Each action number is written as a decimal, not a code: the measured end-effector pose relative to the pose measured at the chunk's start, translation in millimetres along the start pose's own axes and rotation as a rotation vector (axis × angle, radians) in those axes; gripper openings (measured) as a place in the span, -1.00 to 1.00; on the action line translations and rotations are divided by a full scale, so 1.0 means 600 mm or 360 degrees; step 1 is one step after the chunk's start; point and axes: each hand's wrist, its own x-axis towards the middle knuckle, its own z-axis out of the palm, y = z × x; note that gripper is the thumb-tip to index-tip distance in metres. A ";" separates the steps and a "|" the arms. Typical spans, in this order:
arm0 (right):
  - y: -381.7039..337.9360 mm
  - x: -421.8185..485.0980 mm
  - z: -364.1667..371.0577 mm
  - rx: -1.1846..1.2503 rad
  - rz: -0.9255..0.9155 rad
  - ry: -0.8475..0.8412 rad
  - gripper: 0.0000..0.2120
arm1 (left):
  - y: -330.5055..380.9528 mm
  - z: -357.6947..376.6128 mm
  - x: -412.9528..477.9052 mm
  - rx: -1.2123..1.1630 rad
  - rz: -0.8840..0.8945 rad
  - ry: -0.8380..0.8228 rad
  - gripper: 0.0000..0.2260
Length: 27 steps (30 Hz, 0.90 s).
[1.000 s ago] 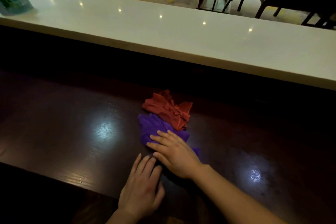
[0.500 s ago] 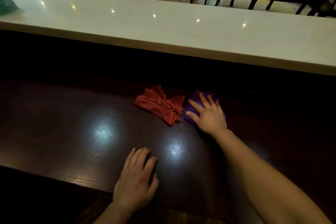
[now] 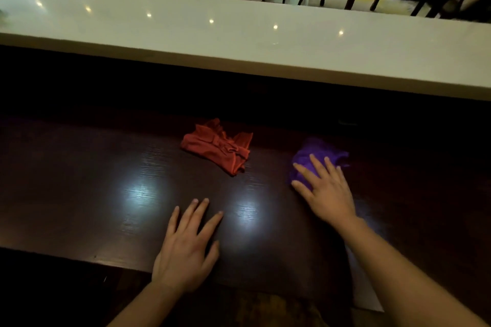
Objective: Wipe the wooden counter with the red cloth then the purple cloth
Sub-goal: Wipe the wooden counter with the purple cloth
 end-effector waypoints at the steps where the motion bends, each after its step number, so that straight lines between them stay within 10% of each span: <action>1: 0.003 0.006 -0.001 0.0027 0.0047 -0.0022 -0.45 | 0.001 0.000 0.000 0.0020 -0.0005 -0.0012 -0.48; 9: -0.026 -0.273 0.060 0.0213 -0.0565 -0.0018 -0.49 | 0.051 0.003 0.017 0.0057 -0.0213 -0.0093 -0.44; 16: 0.052 -0.036 -0.003 0.0051 0.0184 0.0038 -0.47 | 0.209 0.044 0.113 0.0045 -0.0188 -0.0152 -0.44; 27: 0.131 -0.253 0.031 0.0079 -0.0167 0.0051 -0.50 | 0.233 0.068 0.118 0.0107 -0.0278 -0.0059 -0.47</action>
